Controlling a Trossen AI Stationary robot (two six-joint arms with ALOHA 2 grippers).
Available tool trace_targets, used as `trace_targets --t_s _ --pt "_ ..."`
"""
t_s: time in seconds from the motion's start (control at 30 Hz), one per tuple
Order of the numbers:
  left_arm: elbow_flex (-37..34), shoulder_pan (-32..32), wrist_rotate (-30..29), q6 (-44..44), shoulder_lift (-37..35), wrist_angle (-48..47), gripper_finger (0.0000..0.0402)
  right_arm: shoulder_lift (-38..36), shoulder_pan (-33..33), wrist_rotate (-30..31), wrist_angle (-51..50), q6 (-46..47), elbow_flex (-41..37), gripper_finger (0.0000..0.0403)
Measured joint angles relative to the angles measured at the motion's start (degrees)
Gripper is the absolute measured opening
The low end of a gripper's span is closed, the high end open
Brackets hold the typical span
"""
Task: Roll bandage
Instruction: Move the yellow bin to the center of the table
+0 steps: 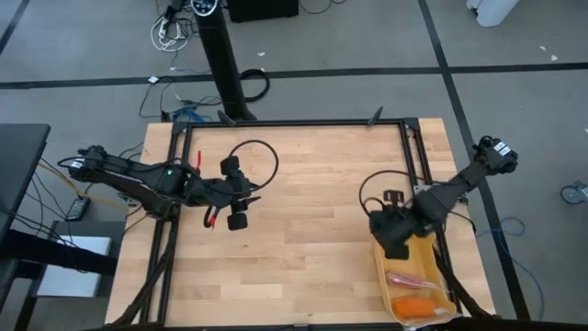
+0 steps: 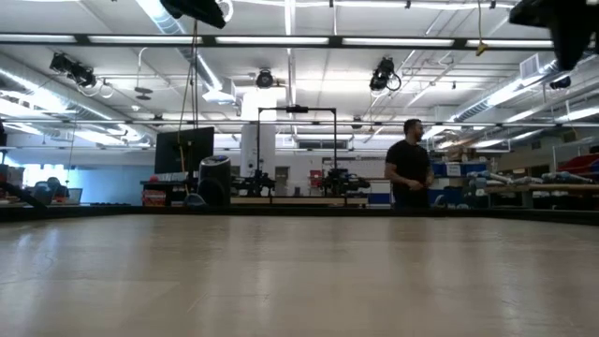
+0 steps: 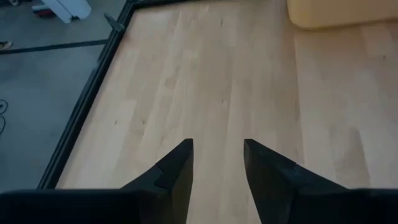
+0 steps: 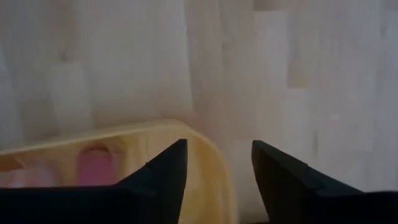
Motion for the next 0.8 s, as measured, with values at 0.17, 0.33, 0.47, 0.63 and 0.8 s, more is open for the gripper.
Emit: trace_targets --t_s 0.17,0.33,0.47,0.63,0.8 --pt "0.00 -0.34 0.57 -0.13 0.79 -0.79 0.0153 0.36 -5.71 -3.64 -0.98 -9.79 -1.94 0.0180" --pt "0.00 -1.18 2.45 -0.24 1.20 -1.37 0.0153 0.62 -7.85 -6.07 0.23 -15.06 -5.66 0.0176" --pt "0.02 -2.00 2.48 -1.02 1.12 -1.36 0.0153 0.54 -8.35 -9.67 1.19 -15.56 -7.43 0.0176" --pt "0.02 -2.01 2.45 -1.63 1.19 -1.40 0.0153 0.61 -8.35 -12.11 1.35 -14.40 -7.69 0.0174" --pt "0.02 -2.21 2.45 -1.49 1.18 -1.39 0.0153 0.59 -8.03 -13.48 1.50 -14.23 -7.76 0.0173"
